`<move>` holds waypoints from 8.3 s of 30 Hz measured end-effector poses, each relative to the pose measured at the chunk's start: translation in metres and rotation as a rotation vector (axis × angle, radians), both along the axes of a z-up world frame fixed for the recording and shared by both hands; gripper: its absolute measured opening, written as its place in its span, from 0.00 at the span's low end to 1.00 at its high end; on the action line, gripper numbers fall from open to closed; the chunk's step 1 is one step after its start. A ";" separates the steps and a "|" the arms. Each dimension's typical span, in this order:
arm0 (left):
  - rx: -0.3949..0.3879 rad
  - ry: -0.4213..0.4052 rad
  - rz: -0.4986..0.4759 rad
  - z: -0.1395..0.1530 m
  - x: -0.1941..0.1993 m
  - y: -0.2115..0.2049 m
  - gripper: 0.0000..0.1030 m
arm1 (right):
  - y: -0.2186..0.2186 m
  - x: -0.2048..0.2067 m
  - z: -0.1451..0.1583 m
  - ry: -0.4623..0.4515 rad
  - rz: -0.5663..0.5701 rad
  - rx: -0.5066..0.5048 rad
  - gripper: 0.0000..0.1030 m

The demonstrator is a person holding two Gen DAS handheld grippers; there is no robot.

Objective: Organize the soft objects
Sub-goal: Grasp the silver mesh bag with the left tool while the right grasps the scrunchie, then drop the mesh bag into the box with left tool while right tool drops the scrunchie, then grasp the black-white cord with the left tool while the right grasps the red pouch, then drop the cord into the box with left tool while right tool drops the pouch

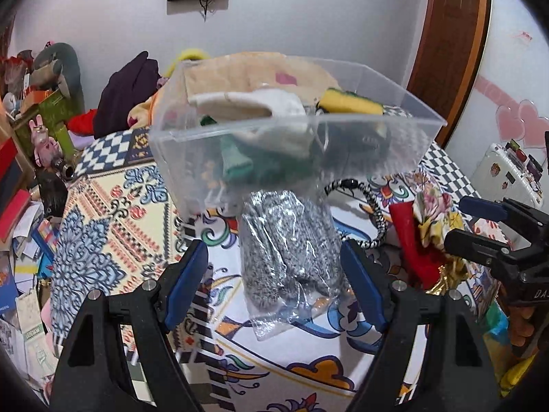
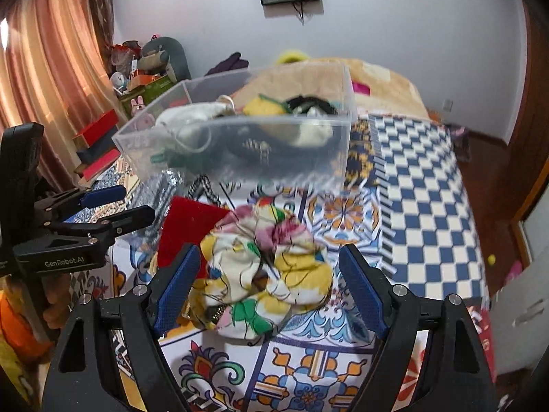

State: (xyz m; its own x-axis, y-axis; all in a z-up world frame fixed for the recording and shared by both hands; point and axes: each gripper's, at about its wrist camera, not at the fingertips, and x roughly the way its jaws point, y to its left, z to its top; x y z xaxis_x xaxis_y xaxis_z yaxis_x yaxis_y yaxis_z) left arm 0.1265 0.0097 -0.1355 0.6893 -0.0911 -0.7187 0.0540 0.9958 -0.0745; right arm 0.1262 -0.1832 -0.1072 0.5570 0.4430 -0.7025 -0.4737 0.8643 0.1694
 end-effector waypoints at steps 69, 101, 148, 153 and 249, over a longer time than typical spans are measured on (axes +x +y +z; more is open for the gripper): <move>0.070 -0.146 0.095 0.057 0.059 0.023 0.27 | 0.079 0.076 0.040 -0.099 0.048 -0.010 0.18; 0.034 -0.173 0.033 0.076 -0.008 0.017 0.88 | 0.048 0.006 0.056 -0.202 0.047 -0.005 0.81; 0.051 0.029 -0.145 0.020 0.024 -0.044 0.61 | -0.021 -0.019 0.017 -0.127 -0.022 0.004 0.20; 0.059 0.070 -0.166 0.010 0.036 -0.059 0.70 | -0.023 -0.018 0.019 -0.130 -0.033 0.014 0.20; 0.022 -0.542 0.039 0.158 -0.056 -0.010 0.89 | 0.014 -0.022 0.137 -0.485 0.002 0.203 0.94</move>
State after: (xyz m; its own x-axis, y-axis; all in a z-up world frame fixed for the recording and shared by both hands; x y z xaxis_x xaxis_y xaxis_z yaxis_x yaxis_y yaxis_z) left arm 0.0708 -0.0002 0.0225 0.9641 -0.0475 -0.2612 0.0423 0.9988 -0.0256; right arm 0.1039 -0.1695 0.0300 0.7961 0.5445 -0.2641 -0.5406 0.8360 0.0940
